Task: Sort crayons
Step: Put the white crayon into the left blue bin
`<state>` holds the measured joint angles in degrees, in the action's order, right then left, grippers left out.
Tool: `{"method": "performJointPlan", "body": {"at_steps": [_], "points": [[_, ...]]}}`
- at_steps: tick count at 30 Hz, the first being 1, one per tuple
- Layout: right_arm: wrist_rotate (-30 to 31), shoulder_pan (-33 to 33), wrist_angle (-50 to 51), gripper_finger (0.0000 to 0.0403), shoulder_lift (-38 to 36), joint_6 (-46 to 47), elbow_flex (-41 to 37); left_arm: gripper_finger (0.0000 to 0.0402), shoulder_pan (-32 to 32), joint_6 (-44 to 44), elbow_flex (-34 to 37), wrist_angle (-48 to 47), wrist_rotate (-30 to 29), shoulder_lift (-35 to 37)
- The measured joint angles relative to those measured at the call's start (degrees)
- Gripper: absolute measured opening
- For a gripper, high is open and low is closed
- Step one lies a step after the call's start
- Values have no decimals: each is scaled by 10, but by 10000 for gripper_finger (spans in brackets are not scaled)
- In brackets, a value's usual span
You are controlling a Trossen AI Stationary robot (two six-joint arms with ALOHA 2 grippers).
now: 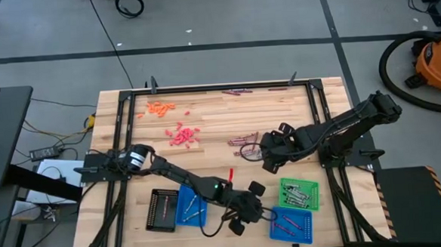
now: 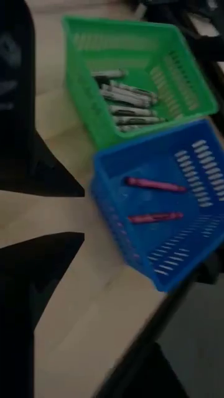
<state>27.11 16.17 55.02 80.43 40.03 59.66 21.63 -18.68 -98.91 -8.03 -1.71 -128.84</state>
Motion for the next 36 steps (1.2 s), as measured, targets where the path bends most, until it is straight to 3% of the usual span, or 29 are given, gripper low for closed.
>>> {"method": "performJointPlan", "body": {"at_steps": [17,21,29,36], "points": [[-43,0,14,148,86,-12,0,64,-3,-15,0,-168,-40,52],[-52,0,26,148,83,-6,0,57,-3,-17,60,-156,-46,71],[-53,-4,34,148,78,-16,0,50,-16,7,289,37,-73,226],[-77,-29,24,148,78,-61,0,50,-42,6,437,229,-76,344]]}}
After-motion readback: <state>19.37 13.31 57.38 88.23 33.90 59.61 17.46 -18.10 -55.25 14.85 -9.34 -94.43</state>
